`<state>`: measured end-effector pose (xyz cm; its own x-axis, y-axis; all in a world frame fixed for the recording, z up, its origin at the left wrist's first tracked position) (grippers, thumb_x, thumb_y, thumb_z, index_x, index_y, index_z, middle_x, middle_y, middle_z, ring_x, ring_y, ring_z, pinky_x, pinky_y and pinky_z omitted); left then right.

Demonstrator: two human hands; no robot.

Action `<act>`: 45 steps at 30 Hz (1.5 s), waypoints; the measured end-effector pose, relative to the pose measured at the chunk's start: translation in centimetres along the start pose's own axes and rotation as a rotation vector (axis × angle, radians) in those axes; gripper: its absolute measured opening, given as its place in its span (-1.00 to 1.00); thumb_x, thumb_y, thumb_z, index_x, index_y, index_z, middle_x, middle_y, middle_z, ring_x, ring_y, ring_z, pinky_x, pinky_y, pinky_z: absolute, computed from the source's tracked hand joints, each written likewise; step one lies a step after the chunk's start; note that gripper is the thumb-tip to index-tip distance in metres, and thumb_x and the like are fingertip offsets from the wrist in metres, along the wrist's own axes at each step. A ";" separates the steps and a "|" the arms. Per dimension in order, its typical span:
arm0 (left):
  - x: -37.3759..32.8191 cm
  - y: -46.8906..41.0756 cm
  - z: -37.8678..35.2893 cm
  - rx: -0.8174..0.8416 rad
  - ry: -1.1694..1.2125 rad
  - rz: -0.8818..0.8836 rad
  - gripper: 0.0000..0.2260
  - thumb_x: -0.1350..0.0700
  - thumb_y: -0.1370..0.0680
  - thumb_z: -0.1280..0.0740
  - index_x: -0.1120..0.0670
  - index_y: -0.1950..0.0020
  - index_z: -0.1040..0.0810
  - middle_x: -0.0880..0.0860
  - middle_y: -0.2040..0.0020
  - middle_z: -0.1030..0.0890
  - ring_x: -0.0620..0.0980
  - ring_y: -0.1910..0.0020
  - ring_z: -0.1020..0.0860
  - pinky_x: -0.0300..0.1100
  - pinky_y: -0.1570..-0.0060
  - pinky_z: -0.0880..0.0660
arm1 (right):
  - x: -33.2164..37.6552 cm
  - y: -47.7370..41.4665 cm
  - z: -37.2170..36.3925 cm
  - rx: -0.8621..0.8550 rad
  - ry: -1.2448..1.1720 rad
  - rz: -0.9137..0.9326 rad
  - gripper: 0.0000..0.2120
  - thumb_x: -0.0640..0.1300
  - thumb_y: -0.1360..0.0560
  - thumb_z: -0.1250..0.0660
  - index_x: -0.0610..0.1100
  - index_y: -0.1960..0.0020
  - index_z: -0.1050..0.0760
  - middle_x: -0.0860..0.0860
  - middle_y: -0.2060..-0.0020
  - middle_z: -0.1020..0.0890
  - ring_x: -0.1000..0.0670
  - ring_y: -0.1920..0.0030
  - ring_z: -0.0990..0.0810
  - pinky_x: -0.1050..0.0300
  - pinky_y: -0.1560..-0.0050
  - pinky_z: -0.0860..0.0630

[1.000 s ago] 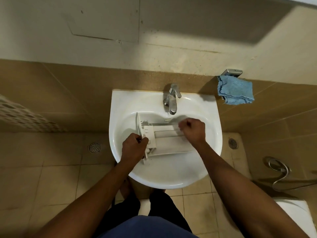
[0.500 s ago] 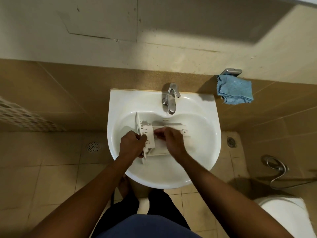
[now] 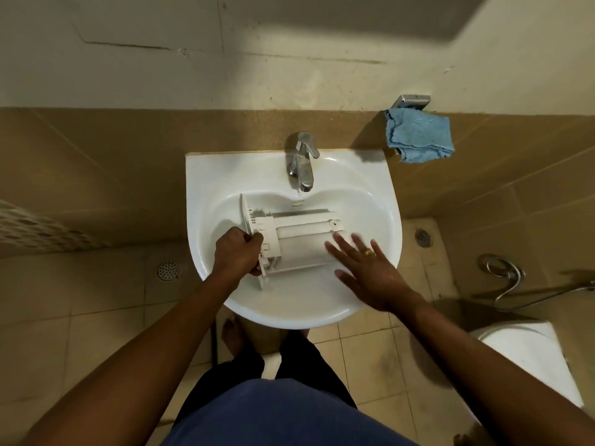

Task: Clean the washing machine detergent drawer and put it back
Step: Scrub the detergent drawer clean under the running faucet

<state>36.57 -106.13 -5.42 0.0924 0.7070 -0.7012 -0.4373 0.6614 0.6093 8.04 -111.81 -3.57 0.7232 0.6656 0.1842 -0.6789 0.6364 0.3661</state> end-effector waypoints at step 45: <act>-1.7 3.5 0.5 -0.005 -0.068 -0.637 -0.55 -0.17 -0.43 -0.57 0.03 -0.16 -0.55 -0.11 -0.07 -0.65 -0.13 -0.05 -0.61 -0.11 0.03 -0.55 | -2.5 -6.3 10.5 -0.110 -0.791 -0.174 -0.91 -0.20 -0.45 -0.59 -0.08 0.10 -0.71 0.08 0.15 -0.72 0.10 0.10 -0.67 0.18 0.00 -0.55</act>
<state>35.35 -104.85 -1.92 0.3918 0.1901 -0.9002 -0.2825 0.9560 0.0789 11.79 -121.57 3.22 0.6668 0.1076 0.7374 -0.5274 0.7672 0.3650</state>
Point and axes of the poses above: each hand's wrist, its own y-axis away from the middle knuckle, its own z-axis out of the back of the hand, x = y × z, the point moved 9 cm from there along -y, towards the middle knuckle
